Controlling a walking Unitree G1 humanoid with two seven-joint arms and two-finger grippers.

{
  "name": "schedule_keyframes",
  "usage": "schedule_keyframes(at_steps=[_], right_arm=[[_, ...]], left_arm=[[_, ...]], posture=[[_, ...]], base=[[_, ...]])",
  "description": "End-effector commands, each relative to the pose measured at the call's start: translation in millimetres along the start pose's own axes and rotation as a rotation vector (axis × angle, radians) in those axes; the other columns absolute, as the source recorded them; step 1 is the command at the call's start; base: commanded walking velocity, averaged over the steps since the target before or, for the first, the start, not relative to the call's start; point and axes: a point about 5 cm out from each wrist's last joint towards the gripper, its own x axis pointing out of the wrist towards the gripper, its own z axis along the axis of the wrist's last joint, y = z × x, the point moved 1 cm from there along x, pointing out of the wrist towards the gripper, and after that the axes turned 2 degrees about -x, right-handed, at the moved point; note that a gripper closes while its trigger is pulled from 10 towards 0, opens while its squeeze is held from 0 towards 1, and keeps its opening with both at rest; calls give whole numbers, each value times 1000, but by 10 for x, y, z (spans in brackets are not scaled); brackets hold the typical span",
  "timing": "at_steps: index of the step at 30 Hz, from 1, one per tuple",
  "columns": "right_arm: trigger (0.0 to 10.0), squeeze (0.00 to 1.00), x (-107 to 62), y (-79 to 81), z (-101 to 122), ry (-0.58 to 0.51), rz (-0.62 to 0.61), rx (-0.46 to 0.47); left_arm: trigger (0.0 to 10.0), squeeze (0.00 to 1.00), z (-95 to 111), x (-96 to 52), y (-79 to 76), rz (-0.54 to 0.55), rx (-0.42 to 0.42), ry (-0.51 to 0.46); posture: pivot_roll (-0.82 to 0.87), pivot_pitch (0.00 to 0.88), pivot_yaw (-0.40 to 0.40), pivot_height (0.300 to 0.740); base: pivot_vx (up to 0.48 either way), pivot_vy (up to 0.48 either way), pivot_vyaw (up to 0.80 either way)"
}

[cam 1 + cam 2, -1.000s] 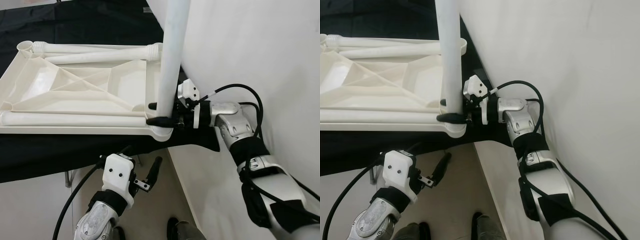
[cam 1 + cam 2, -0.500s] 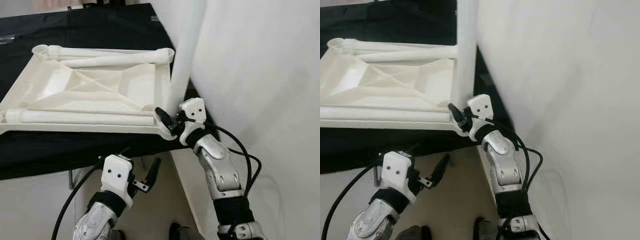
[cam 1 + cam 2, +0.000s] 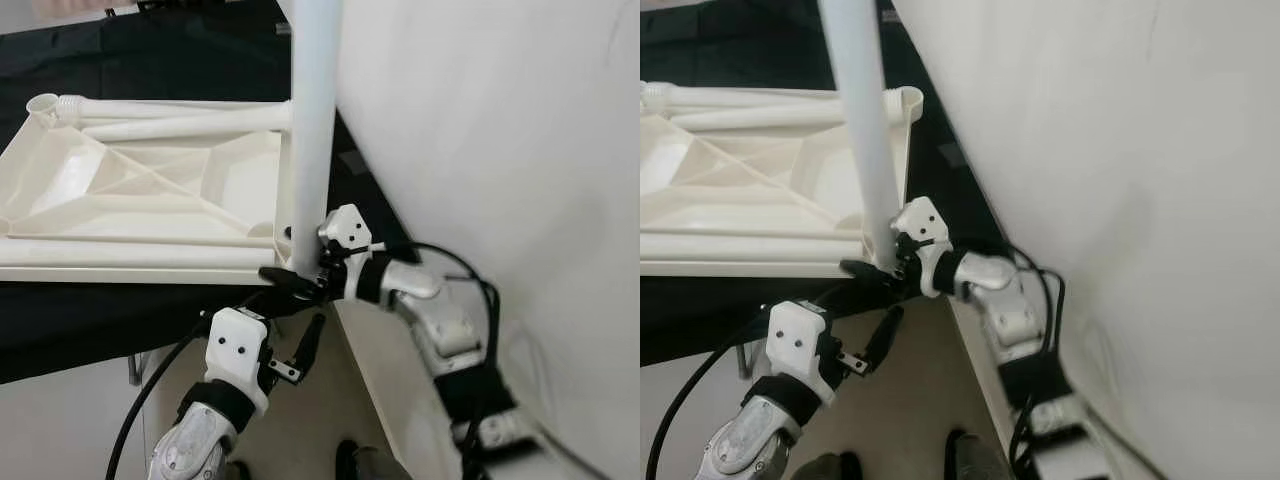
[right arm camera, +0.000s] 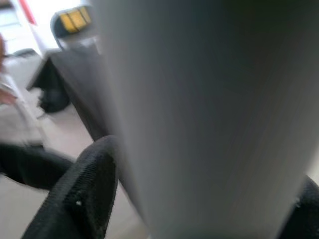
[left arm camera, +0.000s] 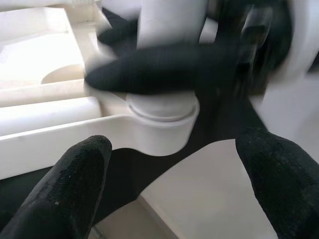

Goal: Building children table

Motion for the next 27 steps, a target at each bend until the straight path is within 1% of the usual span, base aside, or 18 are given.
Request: schedule_keyframes(at_steps=[1, 3, 4, 7, 8, 9, 10, 11, 14, 16, 19, 22, 24, 25, 26, 27], right_arm=[[10000, 0, 34, 40, -30, -13, 62, 8], [10000, 0, 21, -61, -2, -12, 95, -6], [10000, 0, 21, -61, -2, -12, 95, -6], [10000, 0, 21, -91, 16, -6, 171, 15], [10000, 0, 21, -91, 16, -6, 171, 15], [7882, 0, 26, -101, 20, 2, 184, 10], [7882, 0, 26, -101, 20, 2, 184, 10], [0, 0, 29, -115, 26, 6, 199, 7], [0, 0, 30, -156, 33, 10, 208, -2], [0, 0, 18, -203, 19, 17, 178, -6], [0, 0, 15, -218, 11, 19, 169, -8], [0, 0, -51, -253, -56, 31, 91, -4], [0, 0, -114, -268, -104, 25, -9, 13], [0, 0, -114, -268, -104, 25, -9, 13], [0, 0, -133, -261, -130, 24, -51, 23], [0, 0, -143, -258, -184, 38, -157, 35]], left_arm=[[10000, 0, -50, -21, -17, -7, -14, 28], [10000, 0, -51, -19, -20, -7, -15, 29], [10000, 0, -51, -19, -20, -7, -15, 29], [10000, 0, -53, -21, -24, -7, -15, 30], [10000, 0, -53, -21, -24, -7, -15, 30], [10000, 0, -53, -23, -26, -8, -16, 30], [10000, 0, -53, -23, -26, -8, -16, 30], [10000, 0, -54, -24, -28, -9, -16, 31], [10000, 0, -54, -25, -30, -10, -17, 32], [10000, 0, -56, -25, -31, -10, -19, 33], [10000, 0, -56, -25, -32, -10, -20, 33], [10000, 0, -58, -26, -32, -7, -24, 32], [10000, 0, -56, -30, -32, -8, -26, 32], [10000, 0, -56, -30, -32, -8, -26, 32], [10000, 0, -55, -31, -31, -9, -26, 33], [10000, 0, -54, -33, -31, -11, -27, 33]], posture=[[98, 239, -52, 740], [101, 238, -52, 740], [101, 238, -52, 740], [103, 239, -51, 740], [103, 239, -51, 740], [104, 240, -50, 740], [104, 240, -50, 740], [104, 241, -50, 740], [102, 242, -50, 740], [102, 242, -50, 740], [102, 242, -50, 740], [81, 246, -47, 740], [75, 249, -44, 740], [75, 249, -44, 740], [71, 250, -45, 740], [67, 252, -48, 740]], base=[[0, 0, 0], [0, 0, 0], [0, 0, 0], [0, 0, 0], [0, 0, 0], [0, 0, 0], [0, 0, 0], [0, 0, 0], [0, 0, 0], [0, 0, 0], [0, 0, 0], [0, 0, 0], [0, 0, 0], [0, 0, 0], [0, 0, 0], [0, 0, 0]])
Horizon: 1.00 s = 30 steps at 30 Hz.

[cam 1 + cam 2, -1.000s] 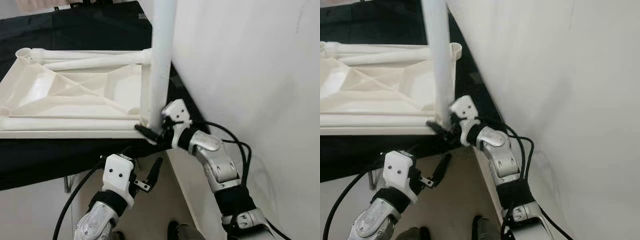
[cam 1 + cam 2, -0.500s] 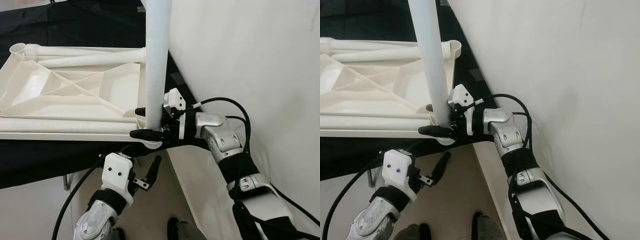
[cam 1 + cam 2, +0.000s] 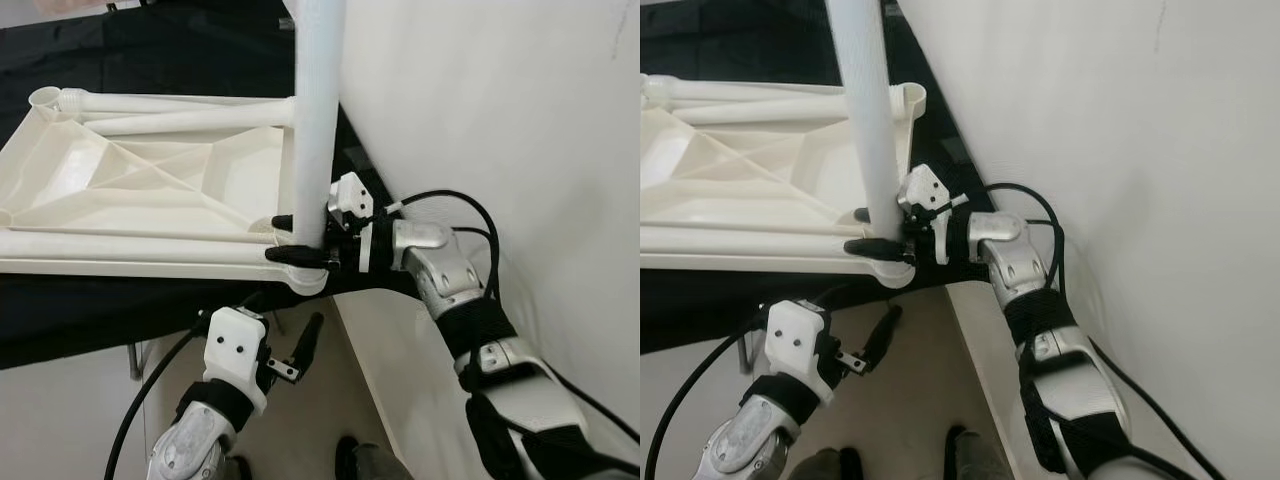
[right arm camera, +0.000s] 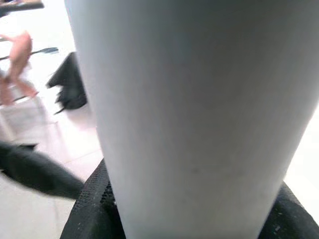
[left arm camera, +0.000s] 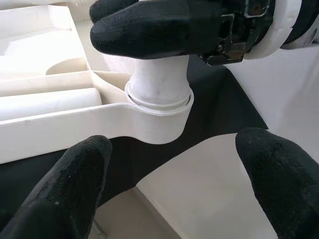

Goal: Building children table

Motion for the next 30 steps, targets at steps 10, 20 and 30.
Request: schedule_keyframes(at_steps=[10, 20, 30], right_arm=[[0, 0, -186, 213, -516, 138, -790, 204], [0, 0, -36, 145, -329, 111, -757, 163], [10000, 1000, 192, 182, 113, -47, -322, -40]], left_arm=[[10000, 0, -31, -26, -6, -8, -21, 26], [10000, 0, -38, -21, -19, -12, -26, 27], [10000, 0, -54, -17, -34, -2, -30, 27]], posture=[[49, 257, -41, 740], [57, 256, -53, 740], [77, 241, -63, 740]], base=[[0, 0, 0], [0, 0, 0], [0, 0, 0]])
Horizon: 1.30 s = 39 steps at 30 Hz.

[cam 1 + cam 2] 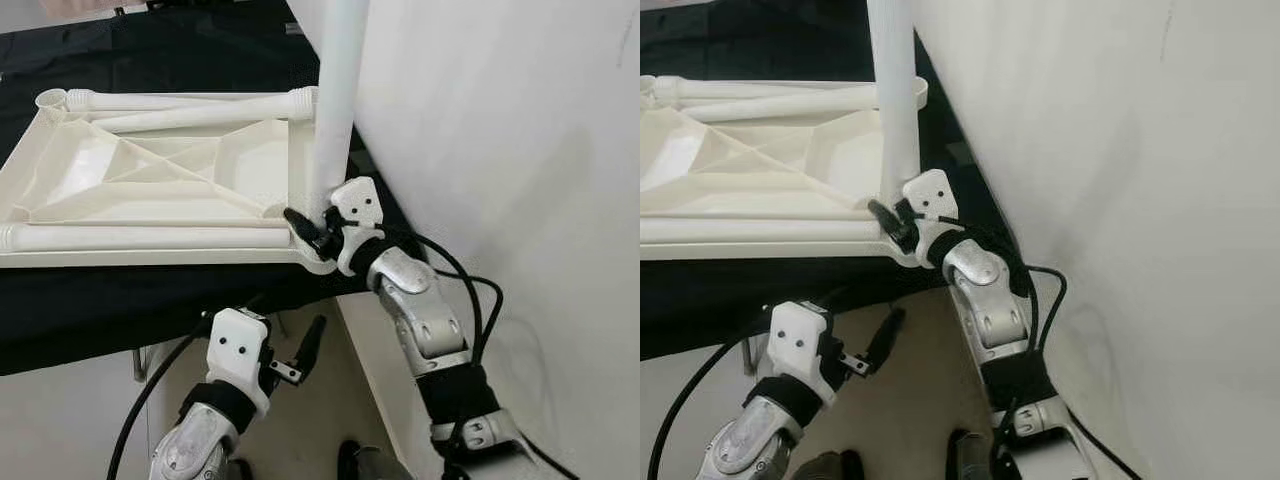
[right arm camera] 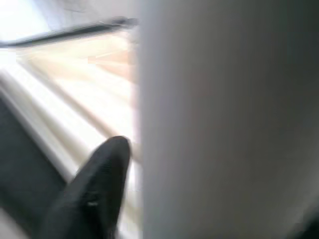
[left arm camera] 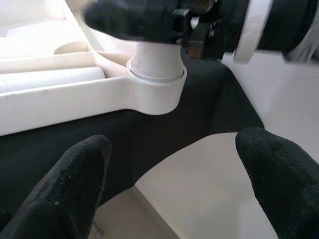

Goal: Building children table

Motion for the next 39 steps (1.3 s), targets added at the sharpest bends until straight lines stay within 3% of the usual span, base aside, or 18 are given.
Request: schedule_keyframes(at_steps=[1, 2, 4, 5, 11, 12, 13, 14, 15, 27, 34, 36, 37, 38, 39], right_arm=[[10000, 1000, 50, 75, 112, -76, 143, -11], [10000, 0, 29, 45, 157, -96, 229, -22], [10000, 0, 6, 0, 185, -99, 299, -42], [10000, 0, -42, -71, 209, -77, 433, -79], [10000, 0, -53, -161, 245, -43, 537, -58], [8000, 0, -49, -177, 257, -46, 560, -50], [8000, 0, -49, -177, 257, -46, 560, -50], [2431, 0, -44, -189, 268, -50, 578, -35], [0, 0, -39, -193, 271, -53, 590, -22], [0, 0, -78, -273, 187, -39, 650, -16], [0, 0, -194, -326, 57, -41, 486, 10], [0, 0, -229, -344, -93, 16, 311, 51], [0, 0, -229, -344, -93, 16, 311, 51], [0, 0, -199, -366, -253, 91, -51, 86], [0, 0, -256, -242, -384, 135, -257, 175]], left_arm=[[10000, 0, -46, -16, -26, 0, -12, 18], [10000, 0, -47, -15, -31, 0, -12, 18], [10000, 0, -48, -15, -32, 1, -12, 18], [10000, 0, -48, -16, -32, 3, -12, 18], [10000, 0, -46, -24, -31, 8, -14, 18], [10000, 0, -45, -25, -29, 9, -14, 18], [10000, 0, -45, -25, -29, 9, -14, 18], [10000, 0, -44, -26, -28, 10, -13, 18], [10000, 0, -43, -27, -26, 12, -13, 18], [10000, 0, -40, -44, -20, 20, -10, 21], [10000, 0, -37, -40, -23, 17, -10, 19], [10000, 0, -37, -41, -24, 18, -9, 18], [10000, 0, -37, -41, -24, 18, -9, 18], [10000, 0, -37, -44, -25, 19, -7, 18], [10000, 0, -31, -47, -24, 20, -6, 18]], posture=[[77, 241, -63, 740], [83, 240, -64, 740], [86, 242, -64, 740], [86, 242, -64, 740], [91, 252, -68, 740], [92, 253, -68, 740], [92, 253, -68, 740], [94, 254, -69, 740], [95, 256, -68, 740], [100, 263, -62, 740], [96, 260, -68, 740], [95, 258, -73, 740], [95, 258, -73, 740], [96, 257, -74, 740], [90, 263, -81, 740]], base=[[0, 0, 0], [0, 0, 0], [0, 0, 0], [0, 0, 0], [0, 0, 0], [0, 0, 0], [0, 0, 0], [0, 0, 0], [0, 0, 0], [0, 0, 0], [0, 0, 0], [0, 0, 0], [0, 0, 0], [0, 0, 0], [0, 0, 0]])
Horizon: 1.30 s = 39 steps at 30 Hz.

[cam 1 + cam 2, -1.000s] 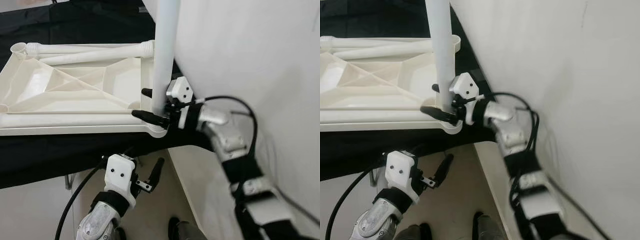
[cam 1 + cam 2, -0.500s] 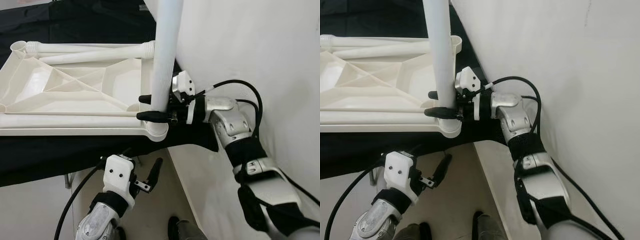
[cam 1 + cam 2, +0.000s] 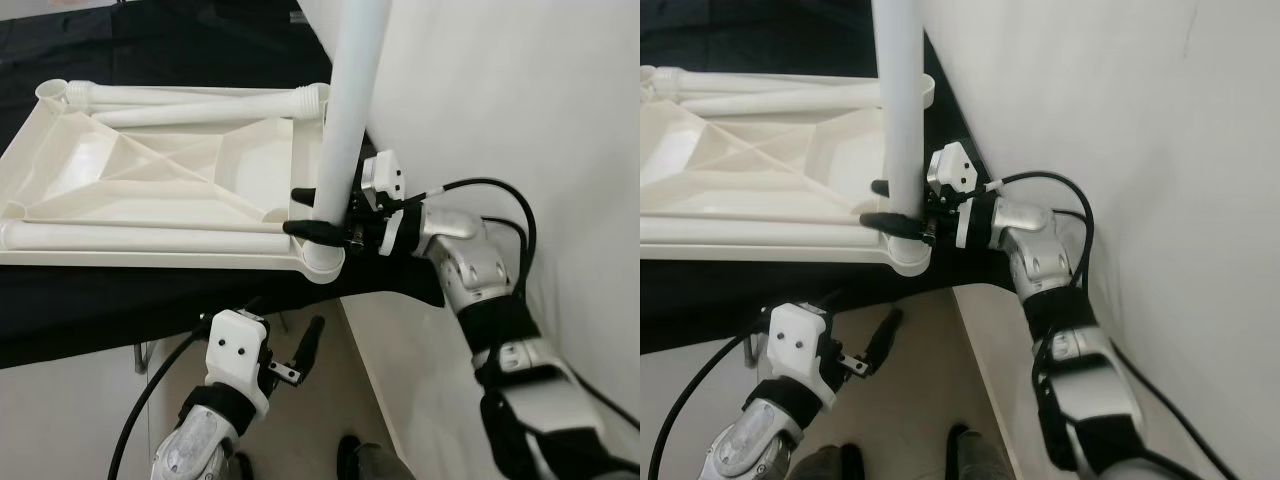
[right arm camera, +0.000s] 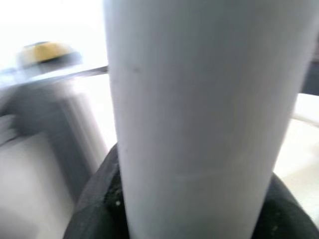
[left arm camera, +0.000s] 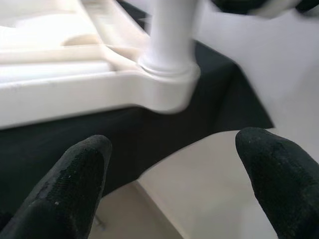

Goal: Building children table

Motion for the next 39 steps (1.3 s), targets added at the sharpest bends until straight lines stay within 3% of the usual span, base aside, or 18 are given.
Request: schedule_keyframes(at_steps=[1, 2, 4, 6, 11, 13, 14, 16, 17, 22, 23, 24, 28, 31, 35, 37, 39], right_arm=[[0, 0, -180, -59, -398, 194, -282, 85], [0, 0, -259, 127, -470, 222, -364, 78], [0, 0, -243, 444, -487, 204, -276, 110], [0, 0, -227, 499, -486, 198, -245, 110], [0, 0, -110, 434, -469, 185, -222, 107], [588, 0, -69, 427, -452, 180, -210, 101], [10000, 0, -35, 432, -417, 176, -202, 94], [10000, 0, 6, 440, -370, 157, -165, 80], [10000, 1000, 21, 451, -330, 157, -164, 69], [10000, 1000, 114, 392, -195, 119, -105, 69], [10000, 608, 144, 418, -172, 99, -27, 82], [10000, 0, 171, 436, -147, 77, 53, 84], [10000, 0, 196, 436, -127, 66, 168, 70], [10000, 0, 232, 310, -93, 71, 230, 6], [10000, 0, 360, -79, -61, 184, 20, -223], [10000, 0, 377, -136, -38, 193, -25, -247], [10000, 0, 404, -335, 64, 196, -198, -286]], left_arm=[[10000, 0, -14, -33, -12, 1, 0, 11], [10000, 0, -7, -30, -12, 0, 2, 10], [10000, 0, -12, -36, 3, 5, 2, 13], [10000, 0, -15, -38, 6, 7, 2, 13], [10000, 0, -10, -19, 6, 1, 6, 11], [10000, 0, -9, -15, 7, 0, 7, 10], [10000, 0, -9, -13, 9, 2, 9, 9], [10000, 0, -10, -12, 12, 6, 9, 8], [10000, 0, -10, -11, 13, 8, 9, 7], [10000, 0, -12, -9, 9, 4, 8, 8], [10000, 0, -10, -8, 5, 2, 8, 8], [10000, 0, -9, -7, 3, 0, 7, 8], [10000, 0, -9, -7, -1, -1, 6, 8], [10000, 0, -9, -11, -1, 5, 5, 8], [10000, 0, -8, -17, -2, 7, 6, 8], [10000, 0, -8, -19, -2, 7, 6, 8], [10000, 0, -7, -24, -4, 6, 6, 9]], posture=[[90, 263, -81, 740], [107, 274, -76, 740], [91, 255, -61, 740], [91, 255, -61, 740], [99, 256, -74, 740], [100, 257, -74, 740], [103, 254, -76, 740], [103, 254, -75, 740], [103, 256, -74, 740], [96, 254, -68, 740], [98, 256, -68, 740], [98, 256, -68, 740], [101, 255, -69, 740], [110, 258, -71, 740], [114, 257, -71, 740], [114, 257, -71, 740], [121, 260, -66, 740]], base=[[0, 0, 0], [0, 0, 0], [0, 0, 0], [0, 0, 0], [0, 0, 0], [0, 0, 0], [0, 0, 0], [0, 0, 0], [0, 0, 0], [0, 0, 0], [0, 0, 0], [0, 0, 0], [0, 0, 0], [0, 0, 0], [0, 0, 0], [0, 0, 0], [0, 0, 0]])
